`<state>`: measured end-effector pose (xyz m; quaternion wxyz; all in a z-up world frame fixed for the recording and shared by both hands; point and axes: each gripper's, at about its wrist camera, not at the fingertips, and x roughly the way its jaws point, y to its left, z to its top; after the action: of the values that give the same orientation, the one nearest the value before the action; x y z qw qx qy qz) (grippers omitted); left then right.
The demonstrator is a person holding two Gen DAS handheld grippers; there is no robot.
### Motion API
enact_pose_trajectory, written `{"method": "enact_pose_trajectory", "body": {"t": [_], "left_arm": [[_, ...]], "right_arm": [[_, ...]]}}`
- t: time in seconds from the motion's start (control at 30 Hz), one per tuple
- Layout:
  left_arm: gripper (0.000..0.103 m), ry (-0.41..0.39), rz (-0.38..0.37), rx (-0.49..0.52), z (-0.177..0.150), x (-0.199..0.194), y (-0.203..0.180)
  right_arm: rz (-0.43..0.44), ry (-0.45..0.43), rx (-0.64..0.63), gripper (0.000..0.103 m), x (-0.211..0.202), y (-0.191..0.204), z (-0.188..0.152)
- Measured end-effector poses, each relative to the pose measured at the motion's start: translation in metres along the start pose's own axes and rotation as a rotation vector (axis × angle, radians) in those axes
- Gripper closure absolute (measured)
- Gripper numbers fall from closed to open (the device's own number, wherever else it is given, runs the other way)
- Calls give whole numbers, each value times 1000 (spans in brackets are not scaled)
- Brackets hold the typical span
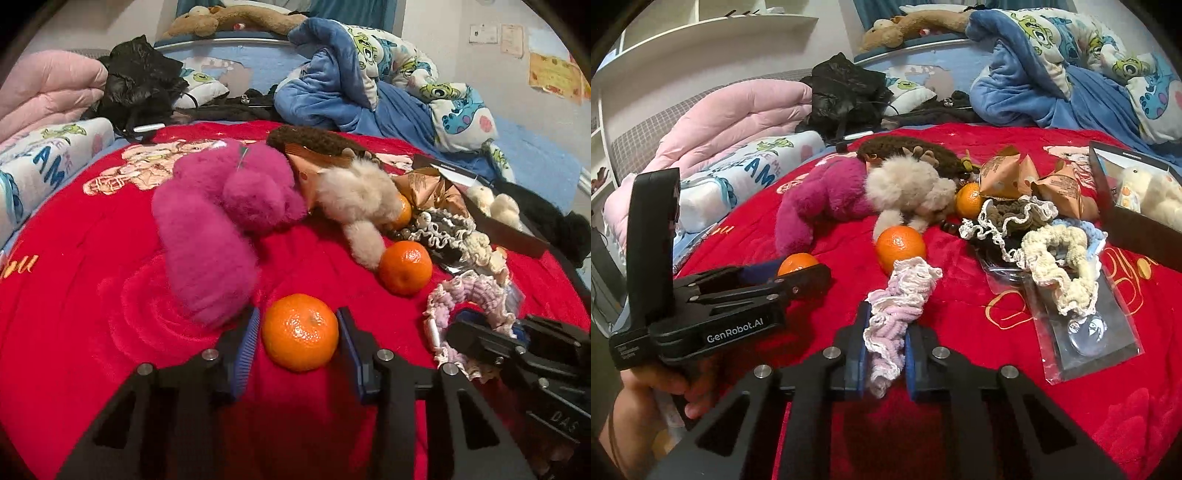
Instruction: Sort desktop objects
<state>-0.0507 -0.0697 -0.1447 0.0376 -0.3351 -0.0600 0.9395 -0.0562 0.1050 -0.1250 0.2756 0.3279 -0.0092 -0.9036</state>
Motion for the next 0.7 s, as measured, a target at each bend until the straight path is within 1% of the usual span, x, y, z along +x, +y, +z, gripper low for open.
{"method": "enact_pose_trajectory", "body": {"t": [0.23, 0.4, 0.7], "left_arm": [[61, -8, 0, 1, 0, -1, -2], [62, -22, -3, 2, -1, -5, -1], [63, -44, -3, 7, -6, -10, -2]], "right_arm": [[7, -5, 7, 90, -1, -2, -1], [29, -11, 15, 91, -4, -4, -3], [27, -22, 31, 91, -7, -5, -3]]}}
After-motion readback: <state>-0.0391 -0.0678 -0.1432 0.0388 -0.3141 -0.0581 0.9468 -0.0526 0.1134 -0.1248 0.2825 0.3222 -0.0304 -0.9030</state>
